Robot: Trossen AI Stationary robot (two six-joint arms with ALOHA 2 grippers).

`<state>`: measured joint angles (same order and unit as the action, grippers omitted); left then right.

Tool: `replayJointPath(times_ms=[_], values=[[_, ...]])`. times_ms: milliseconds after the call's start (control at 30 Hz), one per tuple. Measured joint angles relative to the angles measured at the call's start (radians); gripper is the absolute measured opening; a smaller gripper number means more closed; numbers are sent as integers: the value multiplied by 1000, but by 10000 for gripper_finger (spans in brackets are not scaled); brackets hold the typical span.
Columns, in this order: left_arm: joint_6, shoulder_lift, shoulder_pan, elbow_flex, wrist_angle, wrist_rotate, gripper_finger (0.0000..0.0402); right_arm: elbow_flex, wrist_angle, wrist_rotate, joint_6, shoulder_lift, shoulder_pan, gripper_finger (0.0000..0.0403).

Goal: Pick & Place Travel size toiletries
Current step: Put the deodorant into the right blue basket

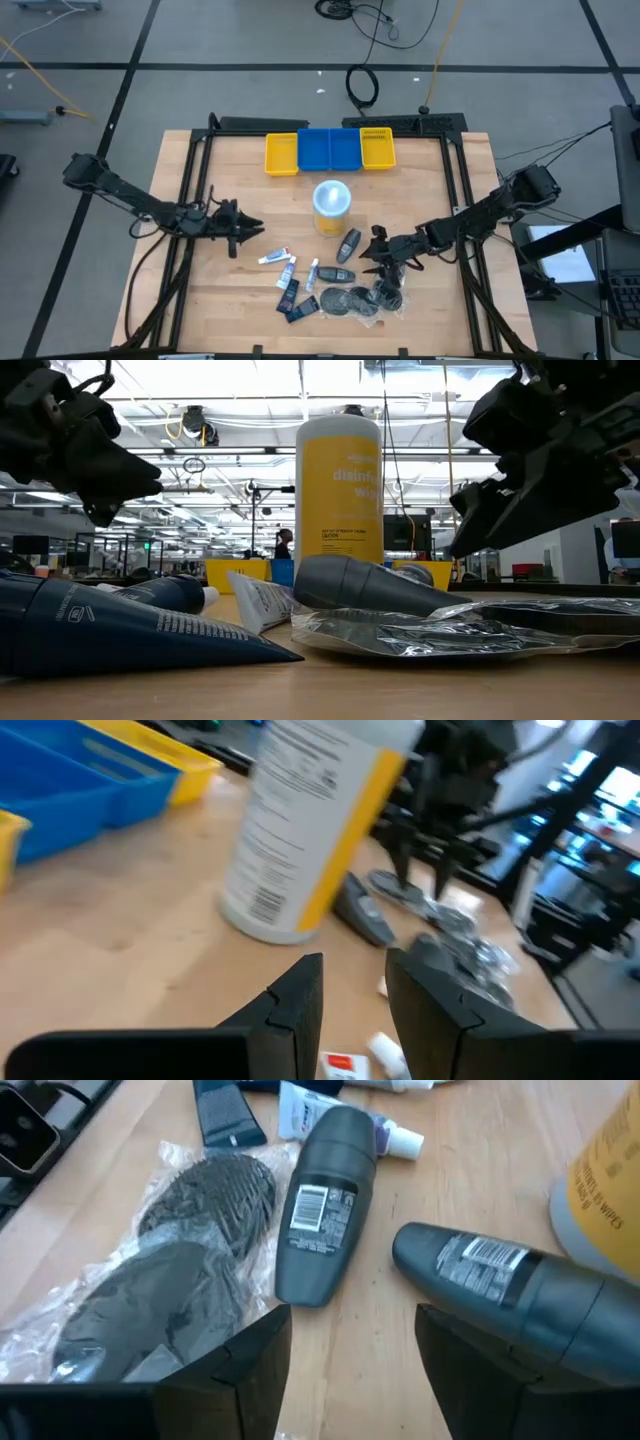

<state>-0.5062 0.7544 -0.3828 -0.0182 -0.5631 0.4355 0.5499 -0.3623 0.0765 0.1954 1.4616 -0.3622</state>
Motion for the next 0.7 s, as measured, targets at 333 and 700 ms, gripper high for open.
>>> replayJointPath(times_ms=[333,700], values=[[185,438,0,-287,-71,-183,113,0,-37,4,3,5,1,210],[248,861,0,-638,87,-244,113,0,-38,2,55,5,-6,210]])
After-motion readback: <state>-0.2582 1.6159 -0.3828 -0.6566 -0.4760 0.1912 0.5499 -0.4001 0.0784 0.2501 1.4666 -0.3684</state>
